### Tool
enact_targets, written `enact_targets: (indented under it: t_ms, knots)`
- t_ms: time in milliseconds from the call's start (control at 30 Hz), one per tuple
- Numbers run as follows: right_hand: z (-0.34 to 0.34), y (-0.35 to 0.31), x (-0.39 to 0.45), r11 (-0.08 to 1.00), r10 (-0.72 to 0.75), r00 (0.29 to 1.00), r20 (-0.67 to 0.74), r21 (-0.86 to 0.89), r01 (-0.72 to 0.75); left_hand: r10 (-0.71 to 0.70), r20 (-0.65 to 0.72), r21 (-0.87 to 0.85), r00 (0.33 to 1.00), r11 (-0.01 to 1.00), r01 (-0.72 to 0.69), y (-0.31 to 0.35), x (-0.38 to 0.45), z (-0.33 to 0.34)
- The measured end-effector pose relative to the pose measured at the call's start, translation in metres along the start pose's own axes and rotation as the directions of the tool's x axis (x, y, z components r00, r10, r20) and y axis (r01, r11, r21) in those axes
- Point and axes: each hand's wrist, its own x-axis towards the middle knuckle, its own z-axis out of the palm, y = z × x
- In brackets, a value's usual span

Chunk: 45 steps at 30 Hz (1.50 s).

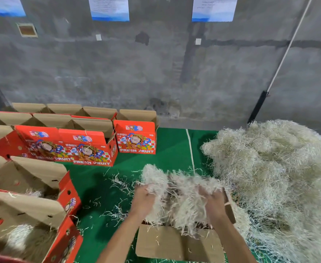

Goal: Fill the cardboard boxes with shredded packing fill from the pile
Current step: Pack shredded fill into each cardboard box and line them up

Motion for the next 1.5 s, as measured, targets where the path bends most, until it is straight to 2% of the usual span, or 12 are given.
enact_targets:
  t_ms: [133, 300, 500, 633, 700, 767, 867, 933, 1067, 1200, 1367, 1500]
  knots:
    - [-0.013, -0.002, -0.003, 0.986, -0.001, 0.998, -0.055, 0.168, 0.010, 0.008, -0.061, 0.006, 0.998, 1.000, -0.007, -0.017, 0.007, -0.007]
    - [0.028, 0.005, -0.023, 0.956, 0.087, 0.977, 0.192, -0.292, -0.027, 0.004, 0.312, 0.232, 0.950, 0.969, -0.080, -0.025, -0.011, 0.035]
    - [-0.014, 0.011, -0.004, 0.643, -0.351, 0.936, -0.027, -0.734, 0.220, 0.190, 0.119, 0.544, 0.975, 0.809, -0.224, -0.014, -0.020, -0.014]
    - [0.007, 0.011, -0.002, 0.530, -0.593, 0.805, 0.019, -0.744, 0.408, 0.507, -0.061, 0.543, 0.860, 0.740, -0.398, 0.000, -0.014, 0.008]
    - [0.027, 0.021, 0.004, 0.503, -0.418, 0.864, 0.281, -0.720, 0.478, 0.484, 0.133, 0.604, 0.865, 0.652, -0.458, -0.004, -0.006, 0.029]
    - [0.041, 0.041, 0.016, 0.512, -0.114, 0.894, 0.434, -0.745, 0.427, 0.250, 0.304, 0.685, 0.919, 0.613, -0.394, -0.020, 0.004, 0.044]
    - [0.040, 0.067, 0.030, 0.287, 0.278, 0.881, 0.384, -0.908, 0.305, -0.131, 0.317, 0.794, 0.939, 0.579, -0.187, -0.043, 0.014, 0.048]
    - [0.033, 0.071, 0.036, 0.198, 0.329, 0.891, 0.313, -0.945, 0.259, -0.237, 0.324, 0.825, 0.916, 0.545, -0.150, -0.048, 0.019, 0.047]
    - [0.028, 0.050, 0.038, 0.331, 0.091, 0.933, 0.349, -0.894, 0.302, -0.143, 0.271, 0.739, 0.952, 0.665, -0.111, -0.043, 0.017, 0.053]
    - [0.039, 0.022, 0.029, 0.498, -0.196, 0.902, 0.384, -0.754, 0.429, 0.195, -0.045, 0.669, 0.980, 0.734, -0.115, -0.023, 0.001, 0.044]
    - [0.089, 0.026, 0.023, 0.695, -0.101, 0.862, 0.497, -0.585, 0.418, 0.597, -0.386, 0.620, 0.703, 0.733, -0.281, 0.011, 0.005, 0.003]
    - [0.148, 0.032, 0.012, 0.906, 0.081, 0.860, 0.503, -0.397, 0.146, 0.415, -0.128, 0.627, 0.901, 0.738, -0.250, 0.037, 0.026, -0.031]
